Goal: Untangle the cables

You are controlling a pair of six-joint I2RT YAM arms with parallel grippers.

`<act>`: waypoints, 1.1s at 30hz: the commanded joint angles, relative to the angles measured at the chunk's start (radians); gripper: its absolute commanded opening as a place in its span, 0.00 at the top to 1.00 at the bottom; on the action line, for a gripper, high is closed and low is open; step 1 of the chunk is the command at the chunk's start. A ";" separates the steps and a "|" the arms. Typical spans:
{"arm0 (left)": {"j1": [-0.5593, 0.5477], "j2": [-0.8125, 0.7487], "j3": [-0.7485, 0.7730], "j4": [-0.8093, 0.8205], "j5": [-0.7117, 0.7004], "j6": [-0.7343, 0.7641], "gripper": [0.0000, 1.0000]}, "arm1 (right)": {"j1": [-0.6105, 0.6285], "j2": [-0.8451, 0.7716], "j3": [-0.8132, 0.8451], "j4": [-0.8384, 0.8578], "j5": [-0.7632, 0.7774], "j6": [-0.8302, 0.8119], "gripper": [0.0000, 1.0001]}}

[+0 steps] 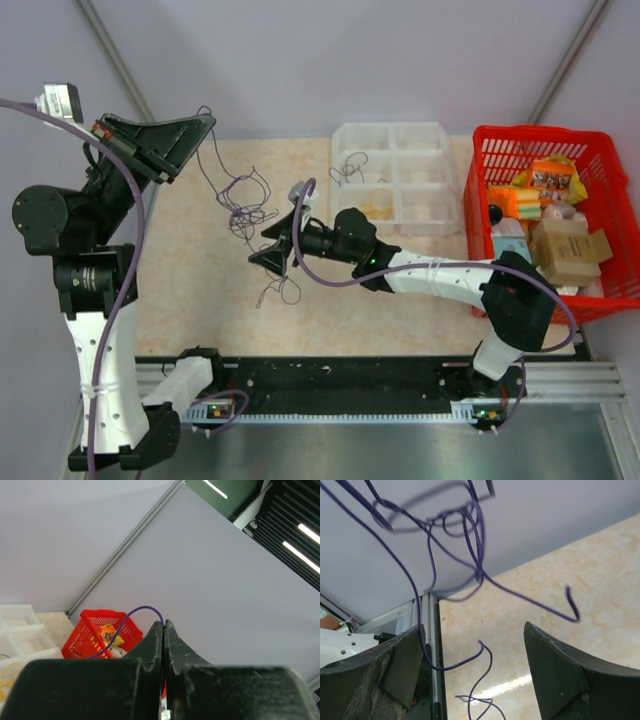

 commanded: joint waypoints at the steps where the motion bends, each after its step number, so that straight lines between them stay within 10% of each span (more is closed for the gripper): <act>1: 0.000 -0.002 0.018 0.016 -0.049 -0.012 1.00 | 0.015 -0.050 0.011 0.050 -0.040 -0.056 0.21; 8: -0.002 -0.012 0.023 0.016 -0.058 -0.004 1.00 | 0.041 0.011 0.085 0.063 0.116 -0.064 0.40; 12: -0.002 0.006 0.061 -0.001 -0.057 0.055 1.00 | 0.041 -0.068 -0.024 0.077 0.168 -0.070 1.00; 24: 0.000 0.116 0.343 -0.297 -0.443 0.586 1.00 | -0.129 -0.485 -0.549 -0.346 0.533 0.096 1.00; 33: 0.000 0.068 0.031 -0.220 -0.338 0.522 1.00 | -0.173 -0.609 -0.315 -0.713 0.447 -0.042 1.00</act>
